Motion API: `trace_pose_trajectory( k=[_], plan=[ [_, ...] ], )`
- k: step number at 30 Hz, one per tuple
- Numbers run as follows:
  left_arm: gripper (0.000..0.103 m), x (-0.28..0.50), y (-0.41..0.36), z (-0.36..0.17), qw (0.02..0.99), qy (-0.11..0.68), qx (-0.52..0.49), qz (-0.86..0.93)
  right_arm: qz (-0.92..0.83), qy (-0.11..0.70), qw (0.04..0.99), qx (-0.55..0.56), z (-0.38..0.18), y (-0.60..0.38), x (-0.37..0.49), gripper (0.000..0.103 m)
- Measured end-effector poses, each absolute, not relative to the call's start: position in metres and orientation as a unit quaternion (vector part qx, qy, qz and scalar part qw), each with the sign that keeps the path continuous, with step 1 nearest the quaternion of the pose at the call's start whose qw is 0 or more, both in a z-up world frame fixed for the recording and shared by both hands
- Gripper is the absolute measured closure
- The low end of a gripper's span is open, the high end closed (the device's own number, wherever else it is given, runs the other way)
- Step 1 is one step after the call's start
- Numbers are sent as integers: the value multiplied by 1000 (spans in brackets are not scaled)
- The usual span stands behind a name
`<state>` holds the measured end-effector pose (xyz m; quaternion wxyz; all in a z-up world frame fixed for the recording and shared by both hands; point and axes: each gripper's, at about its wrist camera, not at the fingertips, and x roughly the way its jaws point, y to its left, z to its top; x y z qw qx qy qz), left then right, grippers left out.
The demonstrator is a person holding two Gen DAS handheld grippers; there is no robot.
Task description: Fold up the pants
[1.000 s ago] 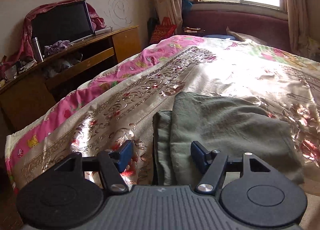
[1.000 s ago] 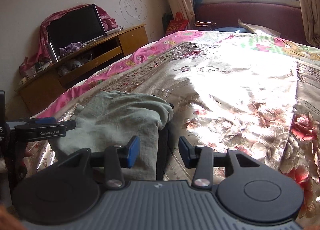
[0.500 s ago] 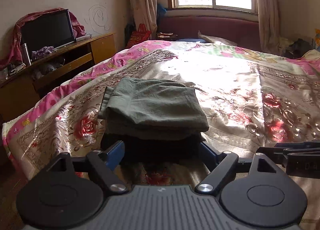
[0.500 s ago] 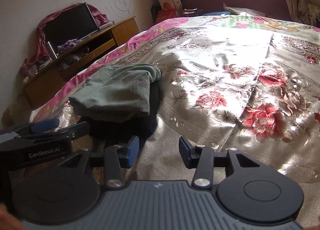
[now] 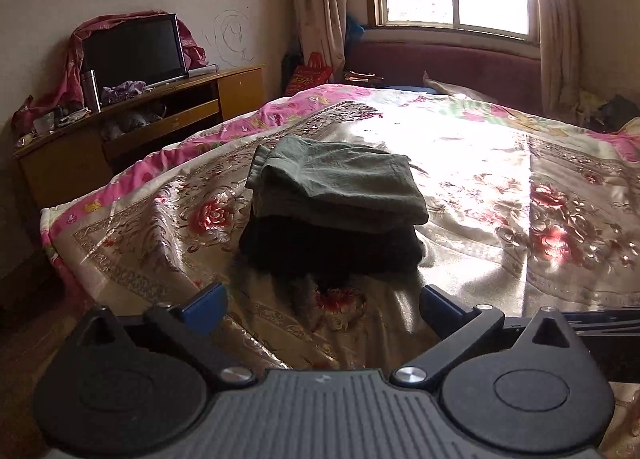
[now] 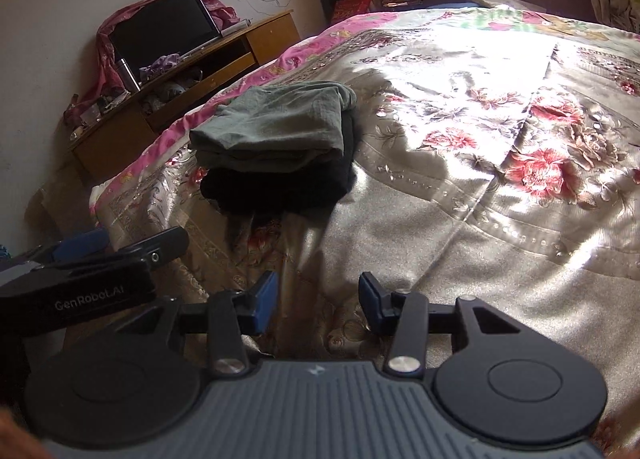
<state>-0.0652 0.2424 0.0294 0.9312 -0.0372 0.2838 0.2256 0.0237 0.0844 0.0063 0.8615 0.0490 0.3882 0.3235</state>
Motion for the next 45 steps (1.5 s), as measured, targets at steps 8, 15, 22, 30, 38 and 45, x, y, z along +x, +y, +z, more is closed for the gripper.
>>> trace_pose_trajectory(
  k=[8,15,22,30,38,45],
  plan=[
    [0,-72,224,23,924,306,-9,228,324,391,860,61,2,77,13,55],
    [0,-76,227,16,919,321,-38,225,326,392,858,60,1,77,9,55],
    [0,-80,228,15,918,323,-44,227,329,392,857,58,0,79,6,55],
    [0,-81,229,11,917,325,-46,227,326,398,856,60,-3,79,5,55],
    [0,-82,227,12,918,321,-44,230,327,397,855,63,-3,78,4,55],
    [0,-84,221,16,920,312,-27,237,327,395,856,67,-2,75,3,55]
  ],
)
